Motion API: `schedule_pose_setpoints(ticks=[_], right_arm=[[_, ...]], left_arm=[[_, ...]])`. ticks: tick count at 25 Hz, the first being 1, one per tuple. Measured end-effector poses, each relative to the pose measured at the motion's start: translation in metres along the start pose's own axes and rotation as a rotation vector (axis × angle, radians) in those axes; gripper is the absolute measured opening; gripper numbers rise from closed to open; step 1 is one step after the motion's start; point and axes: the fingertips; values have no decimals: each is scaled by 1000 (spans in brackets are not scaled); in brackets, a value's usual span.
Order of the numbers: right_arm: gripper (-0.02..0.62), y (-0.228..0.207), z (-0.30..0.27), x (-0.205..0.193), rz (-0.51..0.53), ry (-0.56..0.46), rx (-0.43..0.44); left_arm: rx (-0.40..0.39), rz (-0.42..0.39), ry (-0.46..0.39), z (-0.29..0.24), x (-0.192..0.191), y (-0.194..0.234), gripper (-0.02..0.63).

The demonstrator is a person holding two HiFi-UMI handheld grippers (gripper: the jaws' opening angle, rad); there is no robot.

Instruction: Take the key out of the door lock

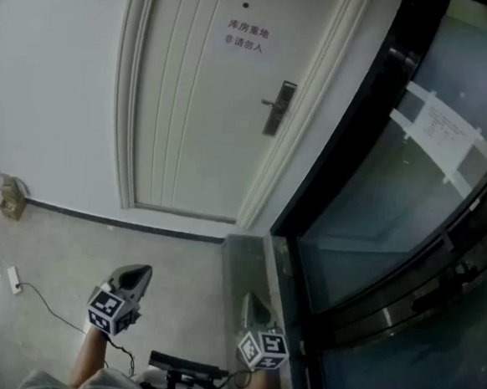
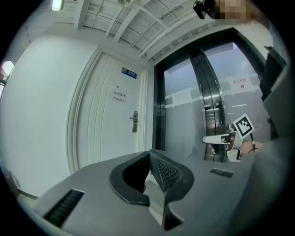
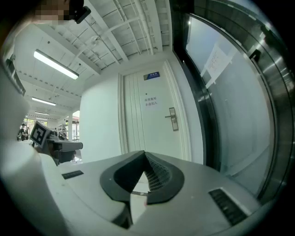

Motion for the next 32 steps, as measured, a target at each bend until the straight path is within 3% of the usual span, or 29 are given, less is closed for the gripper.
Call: schedule_pose_setpoints(ticks=[15, 26, 32], right_arm=[[11, 26, -27, -7, -17, -14, -61], [11, -40, -121, 20, -16, -10, -73], [11, -89, -189, 44, -8, -13, -37]], left_arm=[[-61, -9, 5, -12, -5, 44, 5], [-59, -8, 15, -117, 17, 80, 5], [-16, -1, 8, -189, 42, 104, 5]])
Point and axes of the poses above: the fingertips, and each gripper's own axes: z backward along the fingers, y to its left, x out of its top, and after that the axes turned 6 degrees about y, right-handed
